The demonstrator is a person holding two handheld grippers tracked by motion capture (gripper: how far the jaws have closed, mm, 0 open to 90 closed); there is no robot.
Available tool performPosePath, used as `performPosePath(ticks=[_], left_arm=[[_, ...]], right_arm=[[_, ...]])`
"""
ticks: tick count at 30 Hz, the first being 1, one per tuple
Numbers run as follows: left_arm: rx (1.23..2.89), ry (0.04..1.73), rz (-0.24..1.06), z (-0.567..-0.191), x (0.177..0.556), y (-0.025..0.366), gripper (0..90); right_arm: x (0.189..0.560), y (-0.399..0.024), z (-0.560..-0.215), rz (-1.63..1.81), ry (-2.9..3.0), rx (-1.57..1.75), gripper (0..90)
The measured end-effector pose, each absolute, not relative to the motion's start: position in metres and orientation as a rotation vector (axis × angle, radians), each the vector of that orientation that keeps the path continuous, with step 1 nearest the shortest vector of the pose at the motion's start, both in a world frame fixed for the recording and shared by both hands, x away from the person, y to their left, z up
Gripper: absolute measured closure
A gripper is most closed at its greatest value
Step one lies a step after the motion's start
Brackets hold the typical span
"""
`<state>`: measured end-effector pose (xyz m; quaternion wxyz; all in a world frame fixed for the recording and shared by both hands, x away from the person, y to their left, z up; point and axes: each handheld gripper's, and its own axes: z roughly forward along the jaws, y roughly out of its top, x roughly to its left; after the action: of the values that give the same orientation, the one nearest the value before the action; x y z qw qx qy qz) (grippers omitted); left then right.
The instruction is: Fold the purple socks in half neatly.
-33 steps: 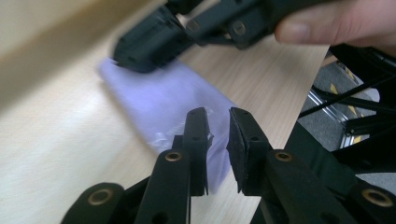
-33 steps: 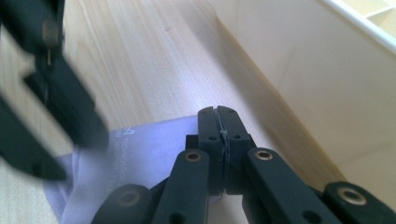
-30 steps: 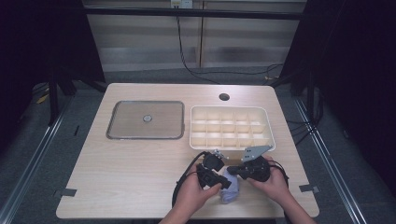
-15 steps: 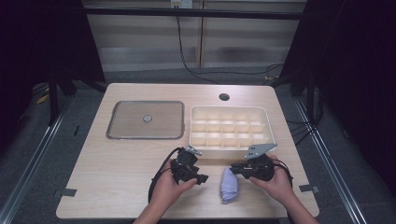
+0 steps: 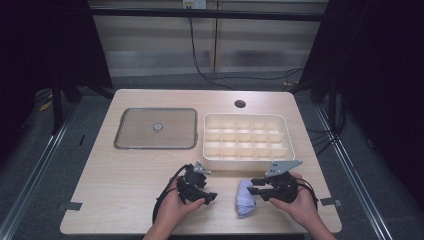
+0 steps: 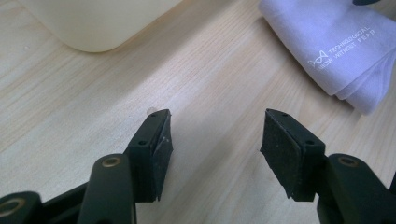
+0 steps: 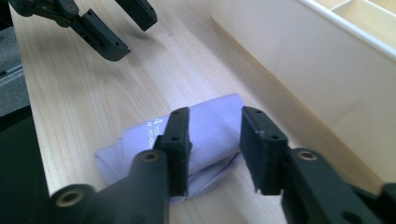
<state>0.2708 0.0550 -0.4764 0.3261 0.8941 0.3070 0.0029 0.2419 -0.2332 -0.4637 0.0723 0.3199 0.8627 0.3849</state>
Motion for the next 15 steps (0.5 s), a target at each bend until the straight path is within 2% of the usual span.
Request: performPosePath(ticks=[6,15], left_arm=[[2.317,0.807,0.039,-0.480,0.272,0.060,40.7],[2.301,0.780,0.118,-0.489,0.277,0.066,31.8]], right_arm=[[0.236,-0.230,-0.467,1.127,2.591,1.001,50.3],[0.232,-0.238,-0.471,1.143,2.556,1.083,46.6]])
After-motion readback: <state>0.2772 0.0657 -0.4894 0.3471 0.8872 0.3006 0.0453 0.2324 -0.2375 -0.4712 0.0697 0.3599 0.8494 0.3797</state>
